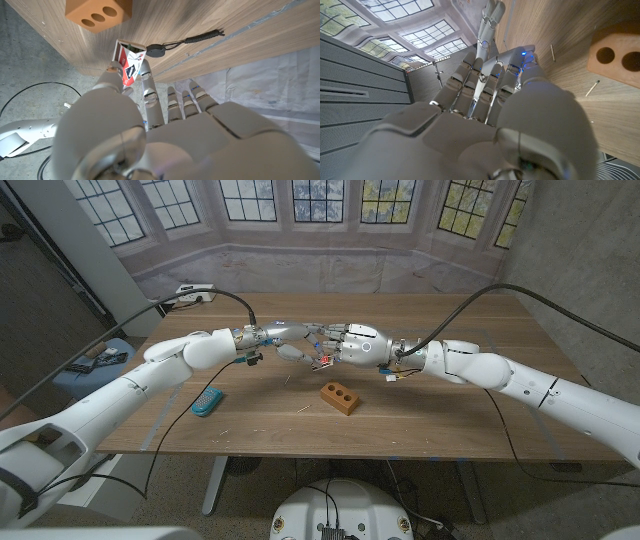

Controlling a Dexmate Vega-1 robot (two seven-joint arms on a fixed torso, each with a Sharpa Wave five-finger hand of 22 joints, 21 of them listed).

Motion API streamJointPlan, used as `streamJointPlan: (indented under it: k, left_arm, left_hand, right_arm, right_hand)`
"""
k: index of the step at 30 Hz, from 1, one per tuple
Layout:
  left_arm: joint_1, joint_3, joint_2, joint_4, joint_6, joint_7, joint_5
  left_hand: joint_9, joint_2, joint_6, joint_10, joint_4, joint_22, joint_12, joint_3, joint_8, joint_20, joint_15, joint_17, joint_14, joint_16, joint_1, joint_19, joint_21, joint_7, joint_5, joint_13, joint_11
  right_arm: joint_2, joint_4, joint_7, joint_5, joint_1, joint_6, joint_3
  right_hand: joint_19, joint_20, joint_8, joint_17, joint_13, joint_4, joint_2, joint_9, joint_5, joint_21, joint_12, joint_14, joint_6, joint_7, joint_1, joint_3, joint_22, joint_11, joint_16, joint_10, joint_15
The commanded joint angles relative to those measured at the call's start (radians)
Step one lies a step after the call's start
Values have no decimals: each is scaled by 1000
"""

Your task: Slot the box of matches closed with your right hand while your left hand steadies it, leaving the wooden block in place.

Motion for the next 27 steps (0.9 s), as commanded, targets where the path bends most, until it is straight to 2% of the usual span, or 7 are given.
streamJointPlan:
  k: [1,27]
  left_arm:
    - [4,-1,2,0,-3,5,3]
    - [-30,16,-22,49,-33,10,11]
  left_hand:
    - [5,14,8,7,-2,4,-3,1,6,5,4,1,6,-1,4,3,1,2,-3,2,5]
    - [5,14,10,8,-3,4,-3,2,6,6,4,1,6,-1,5,2,1,1,-3,2,6]
  right_arm:
    - [12,0,10,0,-6,-14,-1]
    - [24,5,17,5,-19,-46,-5]
  right_hand:
    - [-2,-109,-1,4,2,0,4,2,8,-1,-2,12,0,-6,-2,-2,2,3,-3,7,-164]
    - [-5,-105,-5,7,2,-1,3,2,8,-1,-5,8,-11,-8,-1,-5,2,4,-6,-2,-164]
